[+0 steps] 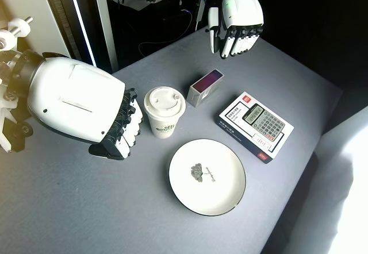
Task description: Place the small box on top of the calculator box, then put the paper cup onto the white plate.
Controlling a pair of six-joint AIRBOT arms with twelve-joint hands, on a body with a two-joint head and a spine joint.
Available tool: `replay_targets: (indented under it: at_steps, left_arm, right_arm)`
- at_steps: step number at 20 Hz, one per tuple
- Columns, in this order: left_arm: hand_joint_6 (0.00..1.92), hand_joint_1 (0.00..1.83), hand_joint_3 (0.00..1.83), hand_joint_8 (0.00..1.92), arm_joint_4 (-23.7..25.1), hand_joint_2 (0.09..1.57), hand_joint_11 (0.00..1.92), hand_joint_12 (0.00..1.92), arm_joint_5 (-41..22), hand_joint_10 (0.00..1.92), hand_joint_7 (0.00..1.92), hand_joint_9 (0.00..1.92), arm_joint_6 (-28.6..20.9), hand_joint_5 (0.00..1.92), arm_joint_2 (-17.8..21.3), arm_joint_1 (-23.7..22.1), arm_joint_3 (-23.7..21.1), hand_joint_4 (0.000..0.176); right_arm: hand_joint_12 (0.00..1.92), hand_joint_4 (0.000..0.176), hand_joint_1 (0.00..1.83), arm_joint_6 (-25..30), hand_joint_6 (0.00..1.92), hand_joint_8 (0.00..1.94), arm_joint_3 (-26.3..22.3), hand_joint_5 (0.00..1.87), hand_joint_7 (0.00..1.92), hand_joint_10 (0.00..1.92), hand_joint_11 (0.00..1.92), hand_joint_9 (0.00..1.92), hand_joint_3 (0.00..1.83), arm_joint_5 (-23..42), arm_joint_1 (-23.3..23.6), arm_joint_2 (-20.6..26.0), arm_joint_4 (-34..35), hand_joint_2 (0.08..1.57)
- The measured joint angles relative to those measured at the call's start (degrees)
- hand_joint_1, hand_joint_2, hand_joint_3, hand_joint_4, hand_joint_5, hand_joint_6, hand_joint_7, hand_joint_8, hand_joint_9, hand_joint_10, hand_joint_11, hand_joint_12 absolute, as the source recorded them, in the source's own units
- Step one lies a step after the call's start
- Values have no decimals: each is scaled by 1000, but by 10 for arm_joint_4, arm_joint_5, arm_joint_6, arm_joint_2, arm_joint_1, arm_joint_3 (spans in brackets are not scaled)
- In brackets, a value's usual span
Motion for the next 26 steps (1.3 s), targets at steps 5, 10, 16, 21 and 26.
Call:
replay_targets:
  at_steps: [5, 10, 16, 21, 26]
  left_arm:
    - [3, 0, 1, 2, -33, 1156, 0, 258, 1, 0, 130, 111, 33, 140, 0, -2, 0, 0]
    - [2, 0, 0, 6, -55, 1141, 0, 283, 2, 4, 140, 115, 57, 154, 0, -2, 0, 0]
    - [0, 519, 0, 1, -122, 982, 0, 385, 22, 0, 97, 104, 123, 101, -2, -24, 0, 0]
    - [0, 886, 0, 2, -130, 908, 0, 307, -40, 3, 115, 111, 81, 72, -11, 44, -23, 0]
    - [1, 1000, 3, 2, -152, 928, 0, 408, -92, 2, 164, 157, 74, 97, -32, 87, -43, 0]
  right_arm:
    - [23, 0, 0, 0, 5, 4, 0, 90, 92, 8, 29, 51, 8, 1, 2, 0, 1, 1258]
    - [162, 0, 0, 0, 3, 3, 0, 110, 101, 4, 1, 74, 0, 2, 2, 0, 1, 1280]
    - [74, 0, 23, 0, 2, 1, 0, 89, 87, 2, 0, 58, 2, 3, 2, 0, 1, 1301]
    - [127, 0, 15, 0, 0, 1, 0, 92, 80, 1, 0, 55, 1, 3, 2, 0, 1, 1317]
    - [91, 0, 20, -4, 2, 0, 0, 91, 77, 1, 0, 43, 3, 4, 2, 0, 1, 1326]
